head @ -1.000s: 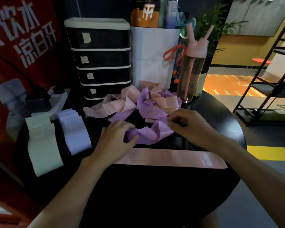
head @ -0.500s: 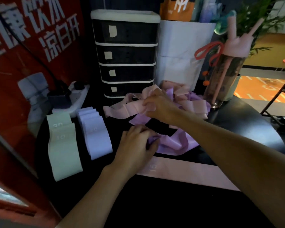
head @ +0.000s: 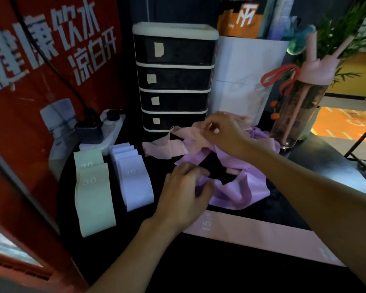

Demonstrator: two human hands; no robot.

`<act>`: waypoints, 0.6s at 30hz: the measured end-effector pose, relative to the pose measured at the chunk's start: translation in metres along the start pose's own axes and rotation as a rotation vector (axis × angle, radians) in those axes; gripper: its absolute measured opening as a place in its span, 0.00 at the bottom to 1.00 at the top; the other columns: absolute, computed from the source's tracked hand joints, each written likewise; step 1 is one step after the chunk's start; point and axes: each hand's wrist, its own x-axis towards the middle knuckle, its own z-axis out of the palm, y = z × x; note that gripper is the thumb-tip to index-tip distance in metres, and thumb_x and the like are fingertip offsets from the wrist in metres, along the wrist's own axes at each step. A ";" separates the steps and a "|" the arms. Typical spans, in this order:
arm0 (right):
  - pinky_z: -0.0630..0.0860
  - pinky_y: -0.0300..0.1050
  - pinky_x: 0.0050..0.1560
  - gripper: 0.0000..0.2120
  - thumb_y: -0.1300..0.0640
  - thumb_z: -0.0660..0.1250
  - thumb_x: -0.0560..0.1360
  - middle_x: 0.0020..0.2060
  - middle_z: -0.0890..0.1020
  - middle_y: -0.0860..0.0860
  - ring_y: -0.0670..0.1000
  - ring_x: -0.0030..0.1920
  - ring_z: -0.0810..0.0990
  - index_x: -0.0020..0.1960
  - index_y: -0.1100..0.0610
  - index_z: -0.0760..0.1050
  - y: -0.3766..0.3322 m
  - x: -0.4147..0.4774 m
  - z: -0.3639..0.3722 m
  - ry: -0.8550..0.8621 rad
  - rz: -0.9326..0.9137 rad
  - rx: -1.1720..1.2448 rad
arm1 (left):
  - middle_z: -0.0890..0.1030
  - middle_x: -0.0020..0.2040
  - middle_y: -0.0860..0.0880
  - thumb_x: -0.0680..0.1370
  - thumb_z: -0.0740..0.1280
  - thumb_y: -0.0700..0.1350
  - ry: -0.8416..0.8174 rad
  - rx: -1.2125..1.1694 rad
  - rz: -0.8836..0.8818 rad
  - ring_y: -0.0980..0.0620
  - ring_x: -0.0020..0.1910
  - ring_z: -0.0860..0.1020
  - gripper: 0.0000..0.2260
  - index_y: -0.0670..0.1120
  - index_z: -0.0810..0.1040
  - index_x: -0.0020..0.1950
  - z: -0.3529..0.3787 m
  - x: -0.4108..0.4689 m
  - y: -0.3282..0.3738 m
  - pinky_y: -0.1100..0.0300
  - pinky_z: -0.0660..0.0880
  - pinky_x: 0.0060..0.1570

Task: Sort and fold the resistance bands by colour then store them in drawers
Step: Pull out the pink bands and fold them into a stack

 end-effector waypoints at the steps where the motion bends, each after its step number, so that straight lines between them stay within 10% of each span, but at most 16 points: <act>1: 0.69 0.28 0.38 0.04 0.68 0.69 0.74 0.34 0.78 0.44 0.35 0.33 0.75 0.42 0.62 0.80 -0.004 -0.001 -0.005 0.006 0.036 0.045 | 0.79 0.52 0.53 0.74 0.60 0.57 0.033 -0.048 -0.006 0.50 0.55 0.76 0.16 0.50 0.81 0.53 -0.001 0.000 0.001 0.48 0.75 0.55; 9: 0.74 0.40 0.33 0.07 0.64 0.69 0.76 0.33 0.80 0.49 0.44 0.30 0.76 0.41 0.56 0.79 -0.043 -0.012 -0.054 0.098 0.141 0.271 | 0.82 0.47 0.54 0.78 0.67 0.39 0.249 -0.271 -0.003 0.62 0.47 0.78 0.05 0.47 0.81 0.49 -0.033 0.031 0.023 0.72 0.70 0.45; 18: 0.78 0.37 0.37 0.10 0.69 0.67 0.76 0.33 0.83 0.47 0.43 0.34 0.79 0.41 0.56 0.79 -0.067 -0.025 -0.093 0.171 0.123 0.375 | 0.78 0.29 0.59 0.80 0.66 0.46 0.236 -0.431 0.000 0.63 0.31 0.76 0.13 0.51 0.79 0.36 -0.065 0.080 0.067 0.71 0.67 0.34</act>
